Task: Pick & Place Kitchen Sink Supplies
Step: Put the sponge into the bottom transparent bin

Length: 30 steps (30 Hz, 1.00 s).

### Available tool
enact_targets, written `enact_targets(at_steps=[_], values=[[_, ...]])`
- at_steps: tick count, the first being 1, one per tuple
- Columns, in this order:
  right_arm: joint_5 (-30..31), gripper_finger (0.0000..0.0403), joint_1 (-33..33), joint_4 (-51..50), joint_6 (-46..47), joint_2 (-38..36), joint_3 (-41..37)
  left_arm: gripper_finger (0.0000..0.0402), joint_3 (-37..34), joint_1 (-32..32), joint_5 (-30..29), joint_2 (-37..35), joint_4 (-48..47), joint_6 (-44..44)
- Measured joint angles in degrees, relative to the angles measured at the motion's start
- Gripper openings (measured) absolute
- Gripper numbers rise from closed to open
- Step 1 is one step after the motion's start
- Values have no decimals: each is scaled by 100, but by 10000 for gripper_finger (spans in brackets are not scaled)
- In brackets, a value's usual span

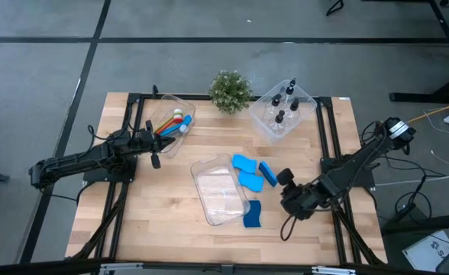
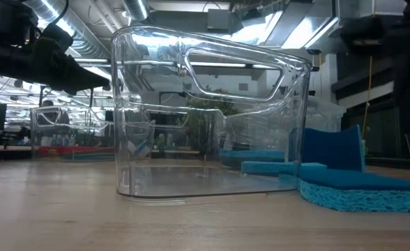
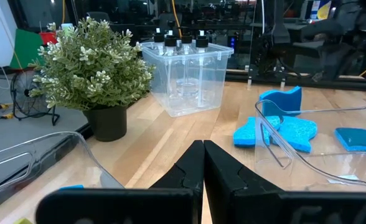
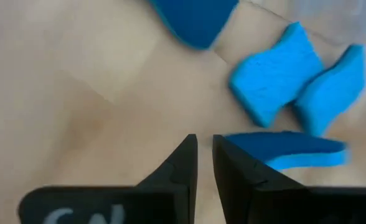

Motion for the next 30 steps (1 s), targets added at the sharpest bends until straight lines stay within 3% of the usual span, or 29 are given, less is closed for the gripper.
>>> enact_targets(at_steps=[6,9,16,22,30], values=[[1283,51,0,-417,-1708,770,334,2,0,0,0,-1,0,0],[1466,51,0,-278,-1581,1009,341,2,-1,0,0,0,2,0],[1087,51,0,84,-1520,1359,341,2,1,0,0,0,0,0],[2226,51,2,-125,-521,1382,339,2,0,0,0,0,0,0],[2145,51,337,-246,-1337,1382,339,2,1,0,0,1,0,0]])
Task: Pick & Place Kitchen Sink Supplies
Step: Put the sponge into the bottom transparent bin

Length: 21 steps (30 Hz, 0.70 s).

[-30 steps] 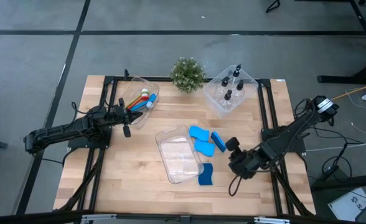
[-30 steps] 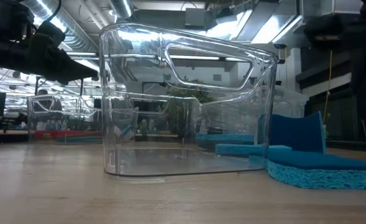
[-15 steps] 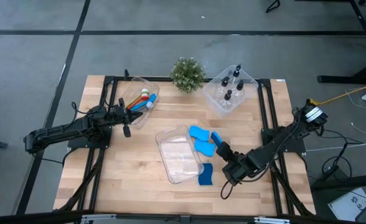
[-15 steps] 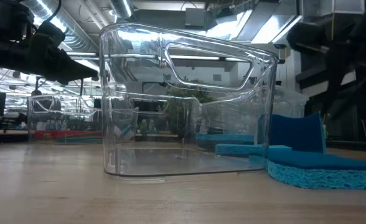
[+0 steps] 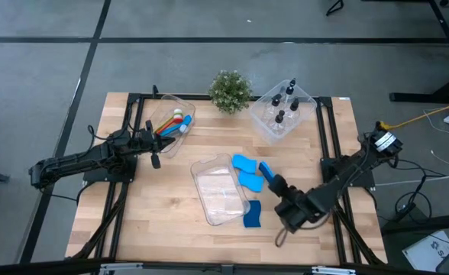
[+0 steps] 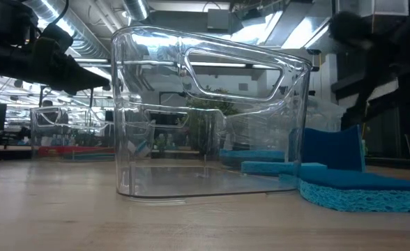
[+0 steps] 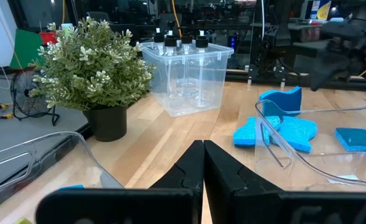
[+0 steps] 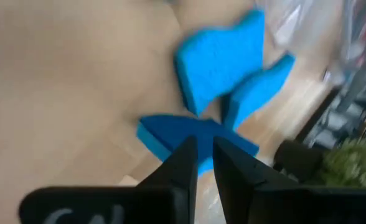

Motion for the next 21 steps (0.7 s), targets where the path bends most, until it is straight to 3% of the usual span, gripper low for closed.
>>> enact_targets(at_steps=[6,13,17,21], values=[[8,51,575,-378,-370,0,228,2,0,0,0,-1,1,0],[-359,51,814,-962,-1057,19,365,2,0,0,0,0,0,0],[-184,51,885,-1264,-1597,212,365,2,0,0,0,0,0,0],[398,51,981,-1703,-1766,658,363,2,-1,0,0,-1,0,0]])
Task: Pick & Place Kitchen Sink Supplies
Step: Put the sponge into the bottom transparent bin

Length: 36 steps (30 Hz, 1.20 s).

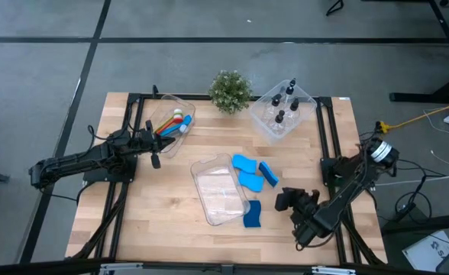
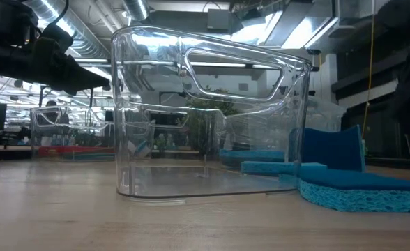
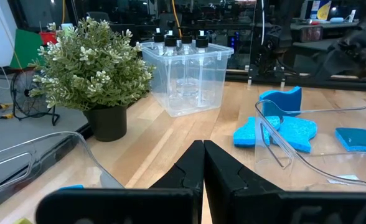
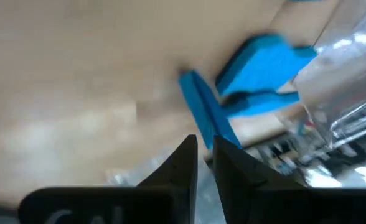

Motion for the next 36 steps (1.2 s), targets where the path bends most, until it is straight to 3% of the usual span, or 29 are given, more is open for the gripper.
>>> enact_targets(at_steps=[6,12,22,26,36], values=[[794,51,81,-393,53,696,0,2,1,0,0,-1,0,0],[884,58,218,-378,-140,834,2,2,-1,0,0,-1,2,0],[888,180,386,-98,-301,835,4,2,1,0,0,0,2,0],[789,218,386,266,-810,835,-25,2,1,0,0,1,0,0],[790,234,236,922,-1396,835,-338,2,0,0,0,0,0,0]])
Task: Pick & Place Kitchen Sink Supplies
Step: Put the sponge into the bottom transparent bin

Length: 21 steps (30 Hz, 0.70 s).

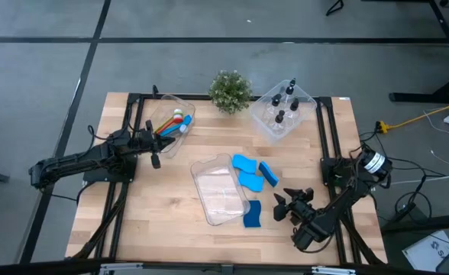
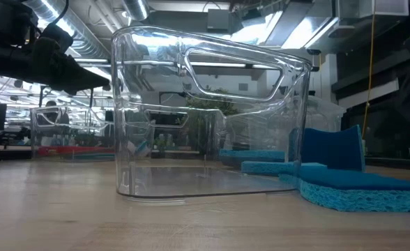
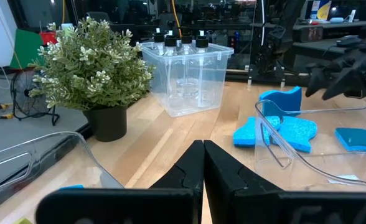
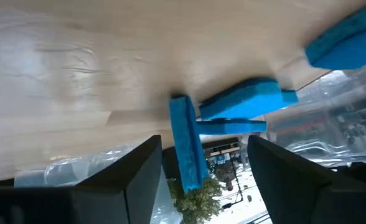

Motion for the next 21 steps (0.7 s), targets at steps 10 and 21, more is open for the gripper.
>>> enact_targets(at_steps=[10,21], values=[[365,227,-456,795,-650,0,-468,2,-1,0,0,0,0,0],[420,226,-854,1094,-848,0,-591,2,1,0,0,-1,0,0]])
